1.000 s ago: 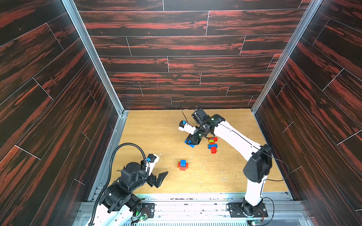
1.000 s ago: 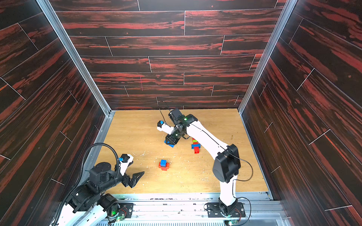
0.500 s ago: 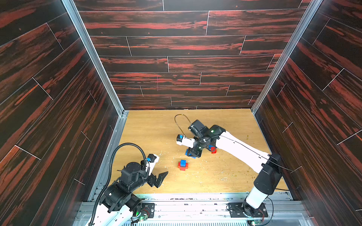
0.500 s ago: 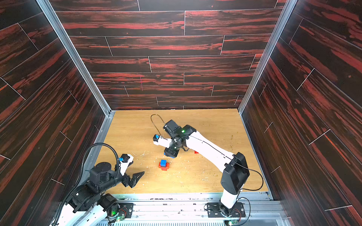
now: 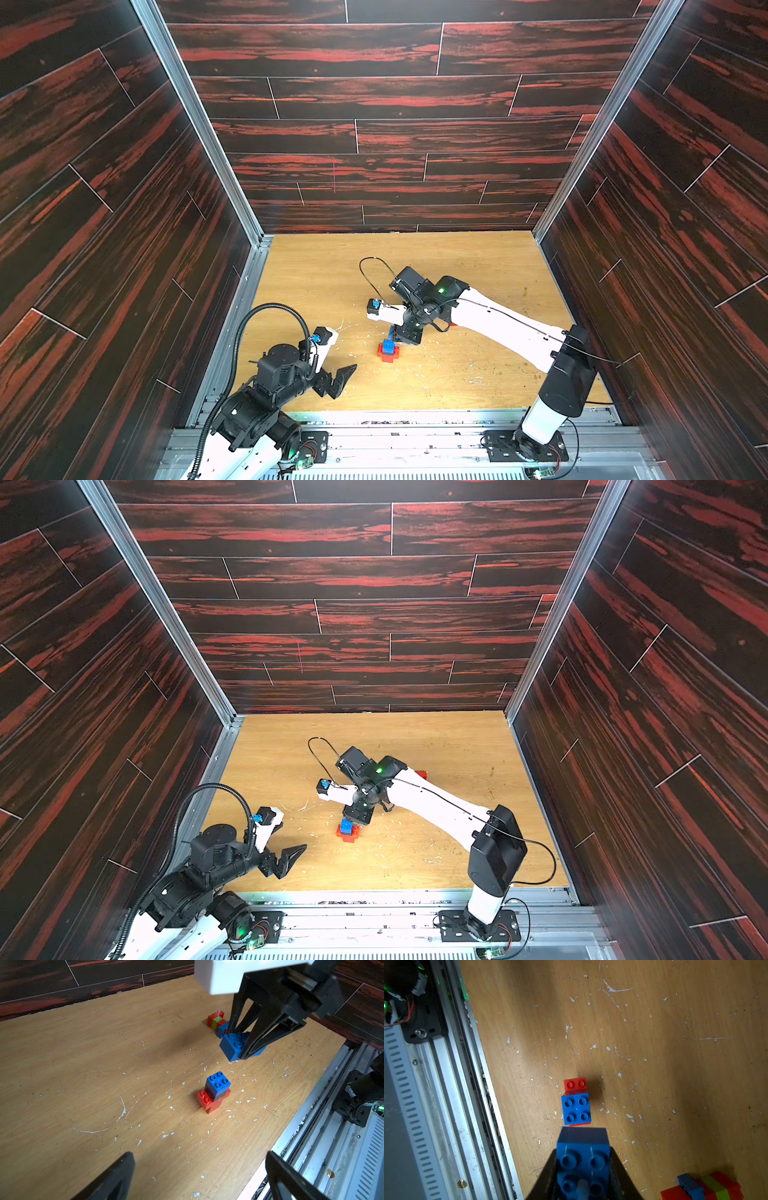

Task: Assemble the letter f with lego
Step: Assemble the lego brick with the lego brick.

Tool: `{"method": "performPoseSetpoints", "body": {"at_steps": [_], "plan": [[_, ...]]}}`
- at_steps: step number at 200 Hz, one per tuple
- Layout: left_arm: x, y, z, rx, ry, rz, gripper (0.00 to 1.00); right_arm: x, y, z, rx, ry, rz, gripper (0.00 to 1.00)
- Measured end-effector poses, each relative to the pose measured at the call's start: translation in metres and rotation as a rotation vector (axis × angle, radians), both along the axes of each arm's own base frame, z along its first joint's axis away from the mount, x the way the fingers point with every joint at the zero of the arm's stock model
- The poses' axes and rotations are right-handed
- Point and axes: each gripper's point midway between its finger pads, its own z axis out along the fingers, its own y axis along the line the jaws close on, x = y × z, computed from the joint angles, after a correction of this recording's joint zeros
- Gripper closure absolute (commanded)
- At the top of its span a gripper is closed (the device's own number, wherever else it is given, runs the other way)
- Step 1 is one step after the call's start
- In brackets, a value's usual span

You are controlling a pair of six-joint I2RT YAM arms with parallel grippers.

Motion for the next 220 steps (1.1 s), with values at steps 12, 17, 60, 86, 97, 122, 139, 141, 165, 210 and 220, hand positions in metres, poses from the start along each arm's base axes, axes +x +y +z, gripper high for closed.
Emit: {"method": "performPoseSetpoints", "body": {"at_steps": [12, 17, 60, 86, 97, 122, 139, 141, 165, 210, 220], "plan": [[0.0, 0.0, 0.0, 0.0, 0.0, 0.0, 0.0, 0.0, 0.0, -0.002, -0.001, 0.0, 0.001, 0.77], [0.0, 0.0, 0.0, 0.0, 0.0, 0.0, 0.0, 0.0, 0.0, -0.002, 0.0, 0.0, 0.002, 0.77], [0.0, 0.0, 0.0, 0.0, 0.001, 0.0, 0.0, -0.002, 0.004, -0.002, 0.009, -0.001, 0.027, 0.77], [0.0, 0.0, 0.0, 0.0, 0.001, 0.0, 0.0, -0.005, 0.006, -0.008, 0.002, 0.011, 0.055, 0.77], [0.0, 0.0, 0.0, -0.001, 0.002, 0.001, 0.0, -0.005, 0.007, -0.011, -0.003, 0.016, 0.065, 0.77], [0.0, 0.0, 0.0, -0.002, 0.003, 0.001, 0.0, -0.008, 0.009, -0.016, -0.01, 0.023, 0.085, 0.77], [0.0, 0.0, 0.0, -0.002, 0.003, 0.002, 0.0, -0.008, 0.009, -0.019, -0.016, 0.024, 0.092, 0.77], [0.0, 0.0, 0.0, -0.002, 0.003, 0.002, 0.0, -0.008, 0.009, -0.02, -0.018, 0.026, 0.093, 0.77], [0.0, 0.0, 0.0, -0.003, 0.004, 0.003, 0.0, -0.008, 0.01, -0.025, -0.028, 0.031, 0.101, 0.77], [0.0, 0.0, 0.0, -0.003, 0.004, 0.004, 0.0, -0.008, 0.01, -0.043, -0.066, 0.056, 0.108, 0.77], [0.0, 0.0, 0.0, -0.003, 0.005, 0.004, 0.0, -0.008, 0.01, -0.044, -0.069, 0.057, 0.109, 0.77]]}}
